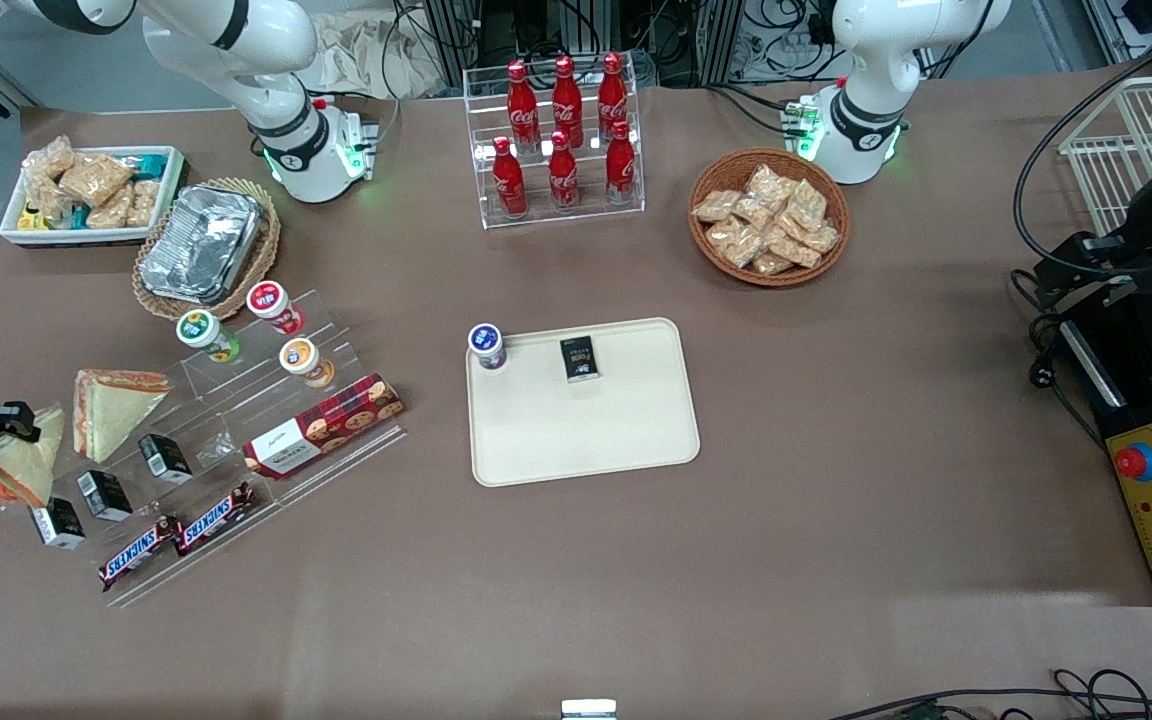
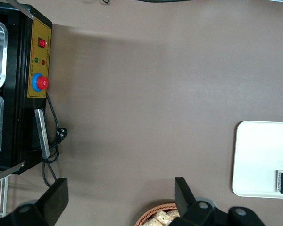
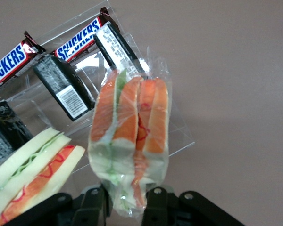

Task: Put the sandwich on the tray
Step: 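Lift the wrapped sandwich out of the rack with the right gripper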

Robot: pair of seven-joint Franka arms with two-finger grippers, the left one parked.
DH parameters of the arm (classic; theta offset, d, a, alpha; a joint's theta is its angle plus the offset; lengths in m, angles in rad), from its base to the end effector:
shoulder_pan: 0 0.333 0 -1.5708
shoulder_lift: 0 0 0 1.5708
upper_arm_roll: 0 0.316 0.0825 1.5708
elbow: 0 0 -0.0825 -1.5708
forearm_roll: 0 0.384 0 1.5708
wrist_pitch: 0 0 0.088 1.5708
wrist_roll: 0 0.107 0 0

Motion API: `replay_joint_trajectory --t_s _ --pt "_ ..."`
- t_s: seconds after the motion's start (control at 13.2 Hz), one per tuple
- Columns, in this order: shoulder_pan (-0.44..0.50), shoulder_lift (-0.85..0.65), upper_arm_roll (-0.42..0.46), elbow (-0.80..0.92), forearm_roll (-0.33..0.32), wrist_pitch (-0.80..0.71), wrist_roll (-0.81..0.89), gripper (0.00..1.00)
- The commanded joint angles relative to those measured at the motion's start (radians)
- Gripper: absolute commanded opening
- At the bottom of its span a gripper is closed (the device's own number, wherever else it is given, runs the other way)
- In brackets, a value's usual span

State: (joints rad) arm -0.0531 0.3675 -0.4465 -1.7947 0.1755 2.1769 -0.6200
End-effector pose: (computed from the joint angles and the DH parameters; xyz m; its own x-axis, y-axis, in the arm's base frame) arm 0.5790 -0.2829 0.3674 0.9976 0.0550 0.0414 0.0535 -0.9979 0.0375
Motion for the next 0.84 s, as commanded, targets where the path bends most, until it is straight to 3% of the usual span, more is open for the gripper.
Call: replay_joint_trajectory --t_s 0.0,0.46,0.76 --pt "-0.010 0.007 -0.003 0.044 0.041 -0.009 -0.070 0.00" --pt "0.007 -0.099 0.000 0.052 0.059 -0.140 -0.101 0.00" --pt "0.108 -0.205 0.000 0.055 0.058 -0.224 -0.092 0.00"
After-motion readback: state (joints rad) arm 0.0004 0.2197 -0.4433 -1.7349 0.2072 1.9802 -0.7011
